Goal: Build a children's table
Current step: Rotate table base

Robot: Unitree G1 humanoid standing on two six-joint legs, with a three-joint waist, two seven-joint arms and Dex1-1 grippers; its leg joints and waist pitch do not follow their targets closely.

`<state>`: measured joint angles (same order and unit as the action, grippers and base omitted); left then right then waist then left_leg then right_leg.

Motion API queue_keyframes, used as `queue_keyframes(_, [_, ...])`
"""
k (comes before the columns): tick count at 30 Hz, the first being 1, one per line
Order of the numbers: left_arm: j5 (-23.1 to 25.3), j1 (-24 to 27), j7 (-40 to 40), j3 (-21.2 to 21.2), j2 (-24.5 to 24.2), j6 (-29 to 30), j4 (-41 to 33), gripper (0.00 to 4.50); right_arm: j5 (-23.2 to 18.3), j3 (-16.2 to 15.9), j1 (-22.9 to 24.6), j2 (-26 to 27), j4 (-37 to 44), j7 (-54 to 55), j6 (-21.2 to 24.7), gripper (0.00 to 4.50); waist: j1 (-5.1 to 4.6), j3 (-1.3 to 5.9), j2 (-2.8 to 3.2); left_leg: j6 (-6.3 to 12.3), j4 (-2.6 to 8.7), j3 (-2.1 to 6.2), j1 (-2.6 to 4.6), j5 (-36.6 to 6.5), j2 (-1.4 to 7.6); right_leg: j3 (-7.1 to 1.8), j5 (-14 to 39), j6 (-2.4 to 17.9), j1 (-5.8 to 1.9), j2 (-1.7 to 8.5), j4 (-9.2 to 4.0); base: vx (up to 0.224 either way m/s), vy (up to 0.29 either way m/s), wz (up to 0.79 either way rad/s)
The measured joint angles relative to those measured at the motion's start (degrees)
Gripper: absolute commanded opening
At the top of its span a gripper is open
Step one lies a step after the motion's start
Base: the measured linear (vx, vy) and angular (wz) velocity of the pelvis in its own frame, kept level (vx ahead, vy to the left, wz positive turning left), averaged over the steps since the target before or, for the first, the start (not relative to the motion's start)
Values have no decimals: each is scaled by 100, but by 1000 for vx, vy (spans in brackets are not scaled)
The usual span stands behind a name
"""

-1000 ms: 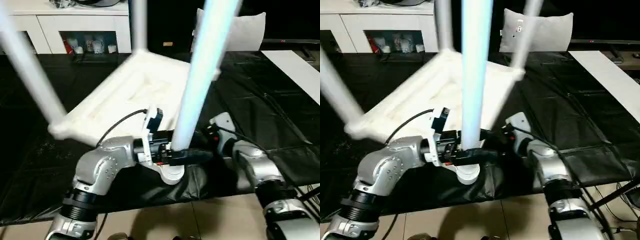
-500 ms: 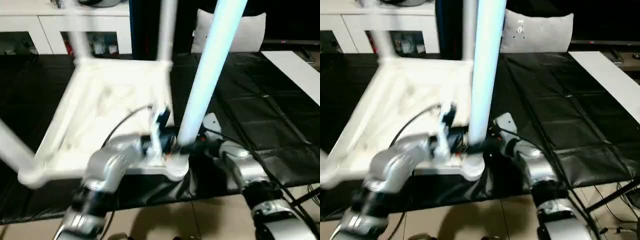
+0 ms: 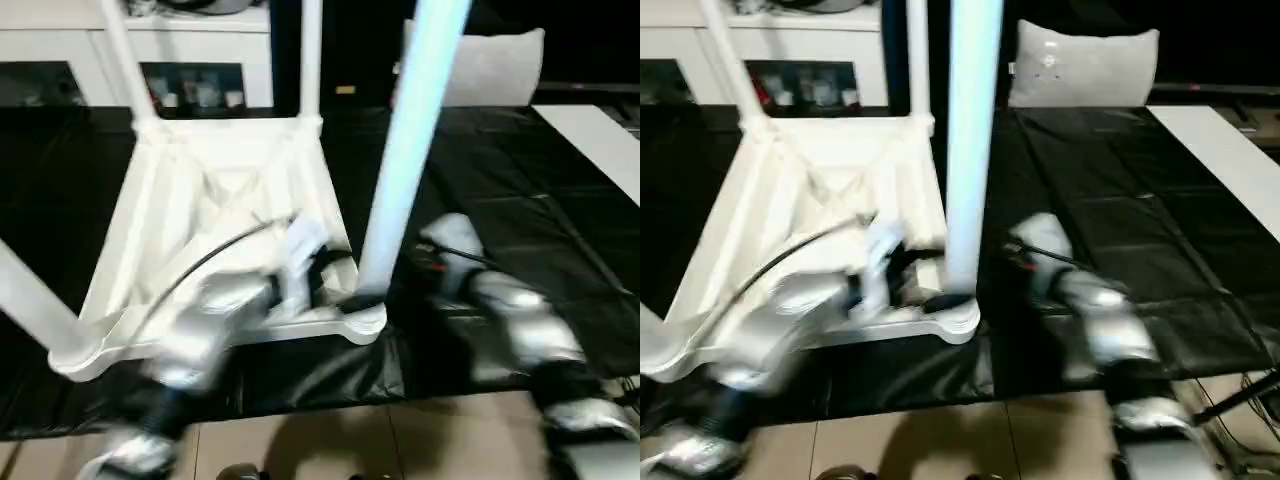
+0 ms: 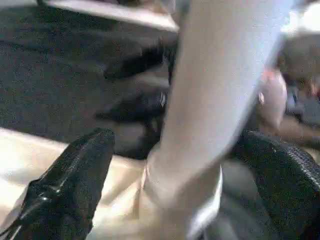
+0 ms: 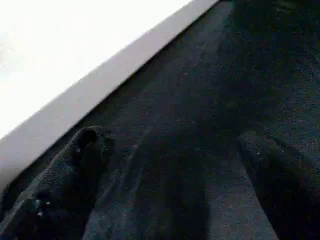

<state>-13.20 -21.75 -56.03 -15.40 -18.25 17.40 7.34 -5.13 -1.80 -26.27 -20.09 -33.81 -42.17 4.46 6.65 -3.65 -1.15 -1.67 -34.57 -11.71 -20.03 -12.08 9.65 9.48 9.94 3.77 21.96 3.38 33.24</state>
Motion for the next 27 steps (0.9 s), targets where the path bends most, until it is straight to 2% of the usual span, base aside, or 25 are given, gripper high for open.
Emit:
queue_keyframes(4, [236,65,-324,-143,-487,-144,99,444,-166,-4,248,-395,515,-568,62,450,30,1,1,-15,-3,0,3,-9,0,0,-1,-1,-5,0,-1,0,0,0])
queue_keyframes(6, [308,77,-434,-162,-641,-143,173,418,-278,-10,384,-528,774,-829,119,450,62,1,1,-14,-3,0,4,-8,1,0,-1,-1,-5,0,0,0,0,0])
queue_keyframes(8, [385,75,-492,-202,-720,-182,207,410,-401,-82,529,-641,1003,-1091,154,450,97,2,3,-14,-3,0,4,-9,0,0,-1,-1,-5,0,-1,0,0,0])
queue_keyframes(12, [529,75,-495,-303,-766,-394,319,372,-546,-187,778,-781,1450,-1585,421,450,156,3,6,-15,-4,0,5,-9,1,1,-1,-2,-7,0,-1,0,0,0])
queue_keyframes(20, [602,30,-505,-348,-720,-495,544,319,-844,-310,887,-1000,1874,-2223,541,450,177,7,10,-15,-5,1,6,-9,0,2,-2,-2,-10,0,-4,0,0,0])
queue_keyframes(27, [679,-105,-630,-389,-736,-500,705,260,-1092,-326,902,-1120,2167,-2683,862,450,185,12,17,-13,-5,2,7,-9,0,3,-2,-3,-12,0,-5,0,0,0])
